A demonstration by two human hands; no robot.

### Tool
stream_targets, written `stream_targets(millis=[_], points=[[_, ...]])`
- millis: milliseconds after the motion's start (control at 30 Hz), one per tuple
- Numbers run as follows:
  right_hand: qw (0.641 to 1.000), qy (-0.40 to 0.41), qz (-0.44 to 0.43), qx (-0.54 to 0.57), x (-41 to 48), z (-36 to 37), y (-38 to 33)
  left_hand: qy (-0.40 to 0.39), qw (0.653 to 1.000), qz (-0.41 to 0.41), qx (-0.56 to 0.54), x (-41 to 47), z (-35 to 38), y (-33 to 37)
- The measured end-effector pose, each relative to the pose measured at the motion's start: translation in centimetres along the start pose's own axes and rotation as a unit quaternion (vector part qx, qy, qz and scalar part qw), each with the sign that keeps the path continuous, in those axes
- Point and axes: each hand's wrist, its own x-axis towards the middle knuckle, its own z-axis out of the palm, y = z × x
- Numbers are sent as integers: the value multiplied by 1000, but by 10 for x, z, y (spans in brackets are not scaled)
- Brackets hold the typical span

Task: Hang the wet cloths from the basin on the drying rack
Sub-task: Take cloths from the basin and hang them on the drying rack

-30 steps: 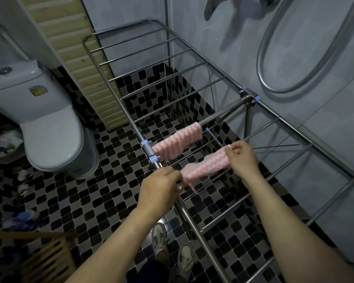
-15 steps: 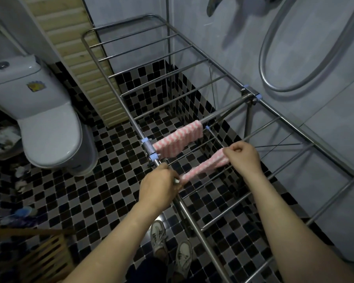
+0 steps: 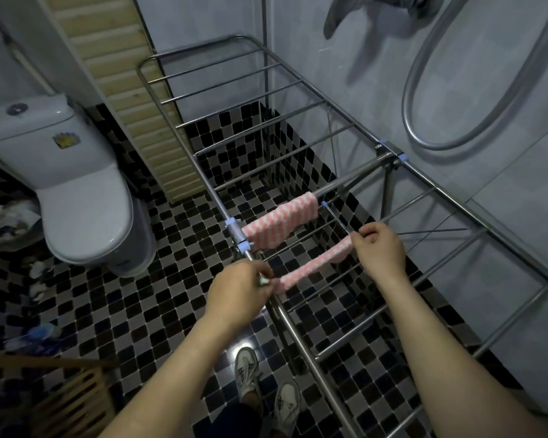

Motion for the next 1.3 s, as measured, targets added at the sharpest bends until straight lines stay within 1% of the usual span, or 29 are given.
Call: stream_targets(millis=[33,67,100,133,167,200,233,267,333,367,433,567,633,667,700,767,833,933,1000,1033,1100,1133,1167,1233,1267,1300], points=[[1000,0,4,1,-2,-4,-3,2,994,-39,-99,-1,-7,2],[1000,-6,12,14,-4,-10,-8,1,968,-92,-232,-3,-15,4],[998,-23,23,48,-7,-16,-14,-12,911,-147,-385,-4,-25,7],[992,-59,40,103,-12,-22,-21,-31,831,-182,-524,-5,-33,10],[978,-117,54,164,-20,-28,-29,-46,752,-197,-628,-6,-40,12],[955,-189,62,218,-32,-33,-39,-54,687,-196,-698,-8,-45,15],[930,-261,65,252,-44,-35,-48,-57,642,-188,-741,-9,-49,18],[905,-321,68,272,-55,-36,-56,-56,615,-183,-765,-9,-49,22],[864,-407,67,289,-75,-32,-70,-42,585,-185,-789,-10,-48,29],[852,-428,64,294,-83,-28,-75,-35,575,-188,-796,-11,-47,31],[855,-424,51,295,-93,-19,-83,-30,563,-186,-805,-12,-46,32],[894,-354,10,274,-101,-9,-88,-30,552,-168,-816,-16,-50,36],[910,-319,-22,265,-102,-7,-87,-20,557,-162,-814,-17,-52,38],[918,-303,-41,253,-101,-8,-86,-14,569,-162,-806,-18,-53,39],[926,-290,-60,235,-100,-9,-86,-8,588,-162,-792,-19,-54,40],[932,-280,-77,215,-98,-12,-87,14,637,-164,-753,-20,-55,40],[919,-287,-48,267,-96,-15,-89,50,673,-159,-720,-19,-55,38],[859,-313,23,405,-95,-20,-92,77,702,-133,-695,-19,-57,33],[826,-324,58,459,-94,-23,-92,87,729,-119,-668,-20,-57,30],[820,-322,67,468,-93,-24,-92,95,753,-115,-641,-19,-56,28],[829,-315,67,458,-91,-26,-91,98,810,-112,-567,-19,-54,23],[837,-313,59,445,-91,-27,-91,81,832,-114,-536,-19,-55,22],[845,-313,47,432,-90,-29,-91,41,850,-118,-511,-19,-57,20],[860,-304,11,409,-89,-31,-91,-90,878,-112,-457,-18,-66,14],[871,-297,-14,391,-88,-33,-92,-150,887,-90,-427,-18,-70,11],[882,-289,-46,369,-86,-35,-93,-192,892,-61,-404,-18,-75,8]])
